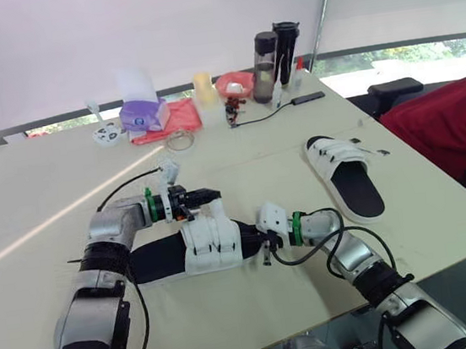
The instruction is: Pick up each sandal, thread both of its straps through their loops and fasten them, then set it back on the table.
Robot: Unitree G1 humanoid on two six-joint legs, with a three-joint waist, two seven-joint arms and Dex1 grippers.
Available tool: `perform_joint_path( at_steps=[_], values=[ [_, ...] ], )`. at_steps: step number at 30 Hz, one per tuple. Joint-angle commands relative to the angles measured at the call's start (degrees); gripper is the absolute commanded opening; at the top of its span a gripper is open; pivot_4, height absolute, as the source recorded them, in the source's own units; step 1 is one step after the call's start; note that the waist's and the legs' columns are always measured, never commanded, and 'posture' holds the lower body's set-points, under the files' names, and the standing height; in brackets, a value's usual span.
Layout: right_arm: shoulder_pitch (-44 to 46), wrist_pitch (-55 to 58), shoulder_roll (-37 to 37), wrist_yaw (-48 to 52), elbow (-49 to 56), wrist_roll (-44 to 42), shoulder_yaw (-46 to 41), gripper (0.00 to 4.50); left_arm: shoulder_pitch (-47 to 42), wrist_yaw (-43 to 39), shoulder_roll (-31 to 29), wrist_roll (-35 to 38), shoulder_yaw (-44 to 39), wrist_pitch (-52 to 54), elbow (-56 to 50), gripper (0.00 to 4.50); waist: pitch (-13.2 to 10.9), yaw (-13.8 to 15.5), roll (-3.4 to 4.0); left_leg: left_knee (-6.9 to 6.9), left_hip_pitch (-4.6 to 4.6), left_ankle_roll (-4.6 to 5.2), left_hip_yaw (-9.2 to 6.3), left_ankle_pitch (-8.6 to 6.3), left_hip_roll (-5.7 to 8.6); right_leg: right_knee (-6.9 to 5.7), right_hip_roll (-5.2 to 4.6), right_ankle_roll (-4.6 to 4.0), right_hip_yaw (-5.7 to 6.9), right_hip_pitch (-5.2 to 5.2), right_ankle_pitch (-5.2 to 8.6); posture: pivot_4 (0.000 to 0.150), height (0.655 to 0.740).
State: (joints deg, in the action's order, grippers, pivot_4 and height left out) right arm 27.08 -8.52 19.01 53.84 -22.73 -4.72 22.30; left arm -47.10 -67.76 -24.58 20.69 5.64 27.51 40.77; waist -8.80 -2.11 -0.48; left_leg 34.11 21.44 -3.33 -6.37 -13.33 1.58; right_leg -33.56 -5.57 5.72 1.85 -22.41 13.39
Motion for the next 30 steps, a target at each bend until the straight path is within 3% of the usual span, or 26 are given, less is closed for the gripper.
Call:
perform_joint_path(
  at_steps=[1,7,10,17,23,26,30],
  values=[
    [-4.21,4.81,1.41,-0.86,-9.37,6.74,3.7,0.04,-1.69,-0.67,-0.16,-6.11,2.84,-7.15,3.87,0.06,0.04,-0.02,0.04,0.0,-0.01,0.0,0.0,0.0,-0.01,0.0,0.0,0.0,0.0,0.01,0.0,0.15,0.74],
    [-4.19,4.88,1.34,-1.16,-9.28,6.64,3.65,0.04,-2.62,-3.5,-0.33,-12.68,7.46,-14.55,8.5,0.06,0.31,-0.04,0.18,0.0,-0.03,0.0,-0.03,0.0,-0.04,0.0,-0.02,0.0,0.0,0.04,0.0,0.15,0.74],
    [-4.47,4.88,1.4,-1.38,-9.05,6.55,3.66,0.04,-2.45,-3.7,-1.22,-17.34,10.67,-19.04,10.17,1.01,0.44,-0.13,0.26,0.0,-0.05,0.0,-0.03,0.0,-0.04,0.0,-0.02,0.0,0.0,0.06,0.0,0.15,0.74],
    [-4.15,4.86,1.24,-1.56,-9.42,6.45,3.66,0.04,-3.57,-4.64,-0.77,-17.33,8.21,-20.92,12.02,4.39,0.59,-0.34,0.16,-0.08,-0.05,0.09,-0.04,0.02,-0.06,-0.01,-0.01,0.01,0.0,0.07,0.0,0.15,0.74],
    [-4.42,4.81,1.37,-1.63,-8.98,6.28,3.42,0.04,-8.39,-2.23,-1.4,-7.0,-4.58,-11.76,6.41,4.46,0.32,-0.27,-0.16,-0.1,0.01,0.19,-0.04,0.05,-0.04,-0.25,0.0,0.02,0.0,0.07,-0.01,0.15,0.74],
    [-5.23,3.78,1.28,-3.39,-7.01,4.94,1.38,0.04,-5.14,-2.1,-3.89,0.68,-10.39,0.37,-6.1,4.46,0.1,-0.32,-0.3,-0.07,0.02,0.17,-0.11,0.05,-0.1,-0.48,-0.01,0.01,0.01,-0.03,0.0,0.15,0.74],
    [-8.78,6.9,-0.87,-8.01,3.46,-1.33,-5.38,0.04,8.59,2.77,-7.82,6.2,-13.57,12.11,-29.21,4.46,-0.15,-0.36,0.28,-0.26,-0.03,0.16,-0.07,0.04,-0.19,-0.52,-0.04,0.03,-0.12,-0.07,0.01,0.15,0.74]
  ],
)
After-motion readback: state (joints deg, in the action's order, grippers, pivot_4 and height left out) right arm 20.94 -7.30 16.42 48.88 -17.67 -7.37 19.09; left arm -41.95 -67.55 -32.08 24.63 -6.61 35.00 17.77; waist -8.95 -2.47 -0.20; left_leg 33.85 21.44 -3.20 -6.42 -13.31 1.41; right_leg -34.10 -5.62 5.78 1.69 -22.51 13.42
